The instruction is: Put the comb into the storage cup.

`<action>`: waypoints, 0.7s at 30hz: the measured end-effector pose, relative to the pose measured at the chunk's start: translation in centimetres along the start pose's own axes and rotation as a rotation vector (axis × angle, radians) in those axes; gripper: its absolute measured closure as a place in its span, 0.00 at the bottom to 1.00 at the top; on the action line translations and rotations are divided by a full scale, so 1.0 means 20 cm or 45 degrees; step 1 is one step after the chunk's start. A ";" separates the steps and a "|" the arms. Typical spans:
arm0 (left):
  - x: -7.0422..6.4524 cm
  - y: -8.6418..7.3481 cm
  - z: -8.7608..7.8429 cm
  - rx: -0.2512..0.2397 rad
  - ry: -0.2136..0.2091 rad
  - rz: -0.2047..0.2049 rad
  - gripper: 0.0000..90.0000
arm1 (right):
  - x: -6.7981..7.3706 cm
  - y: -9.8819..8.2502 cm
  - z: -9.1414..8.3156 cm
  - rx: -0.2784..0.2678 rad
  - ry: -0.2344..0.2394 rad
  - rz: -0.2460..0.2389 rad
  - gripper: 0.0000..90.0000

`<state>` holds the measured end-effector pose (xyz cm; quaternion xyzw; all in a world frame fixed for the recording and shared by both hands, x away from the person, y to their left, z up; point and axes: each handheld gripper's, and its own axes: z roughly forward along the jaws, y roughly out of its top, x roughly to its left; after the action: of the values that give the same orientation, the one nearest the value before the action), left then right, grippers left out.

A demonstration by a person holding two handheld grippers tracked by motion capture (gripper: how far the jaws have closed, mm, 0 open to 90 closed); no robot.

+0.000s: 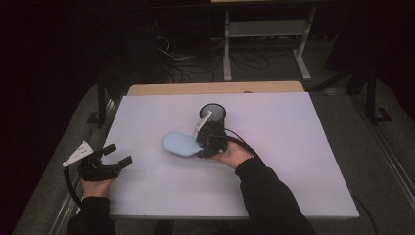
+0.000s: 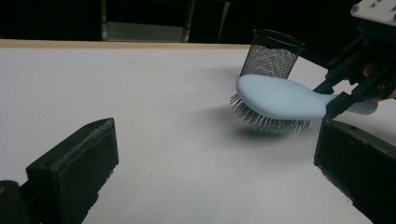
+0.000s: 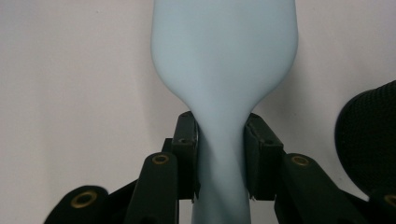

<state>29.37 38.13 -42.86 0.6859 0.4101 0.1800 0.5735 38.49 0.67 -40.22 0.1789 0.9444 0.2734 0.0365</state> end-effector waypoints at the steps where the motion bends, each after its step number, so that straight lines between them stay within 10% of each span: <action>1: 0.00 0.00 0.00 0.000 0.000 0.000 0.00 | 0.00 0.00 -0.01 -0.004 -0.002 -0.007 0.76; 21: 0.00 0.00 0.01 0.017 0.000 0.001 0.00 | 0.02 -0.03 -0.23 -0.120 -0.043 -0.034 0.76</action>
<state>29.42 37.99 -42.94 0.6899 0.4110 0.1776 0.5688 37.14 -1.95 -36.65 0.1689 0.9320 0.3141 0.0646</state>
